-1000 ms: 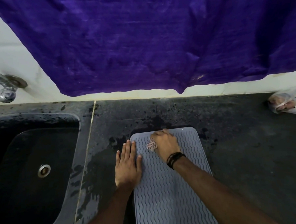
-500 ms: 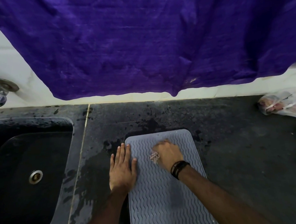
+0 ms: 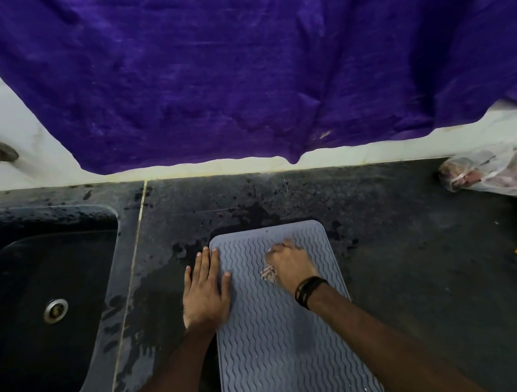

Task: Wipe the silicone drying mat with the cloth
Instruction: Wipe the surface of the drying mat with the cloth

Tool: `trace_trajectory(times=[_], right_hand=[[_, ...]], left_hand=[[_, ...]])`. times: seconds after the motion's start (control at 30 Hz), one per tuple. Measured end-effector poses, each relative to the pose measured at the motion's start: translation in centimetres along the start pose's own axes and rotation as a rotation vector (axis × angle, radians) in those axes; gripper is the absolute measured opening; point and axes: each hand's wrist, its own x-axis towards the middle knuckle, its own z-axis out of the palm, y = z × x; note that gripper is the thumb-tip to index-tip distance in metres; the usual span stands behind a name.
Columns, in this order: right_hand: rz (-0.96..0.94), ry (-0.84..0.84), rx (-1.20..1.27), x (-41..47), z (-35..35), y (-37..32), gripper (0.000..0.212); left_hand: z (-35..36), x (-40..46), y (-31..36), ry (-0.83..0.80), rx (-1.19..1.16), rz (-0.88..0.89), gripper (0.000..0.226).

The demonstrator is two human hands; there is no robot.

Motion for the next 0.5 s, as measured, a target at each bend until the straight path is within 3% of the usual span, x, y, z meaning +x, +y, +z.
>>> trace_trajectory(times=[0.2, 0.37, 0.5], right_hand=[[-0.013, -0.066, -0.024, -2.1, -0.2, -0.6, 0.03], [0.042, 0.068, 0.076, 0.5, -2.4, -0.3, 0.029], [0.054, 0.032, 0.096, 1.4, -1.9, -1.2, 0.033]], left_hand=[[0.0, 0.0, -0.1, -0.002, -0.001, -0.005, 0.068], [-0.1, 0.0, 0.1, -0.003, -0.005, -0.004, 0.067], [-0.1, 0.0, 0.1, -0.002, 0.002, -0.011, 0.067]])
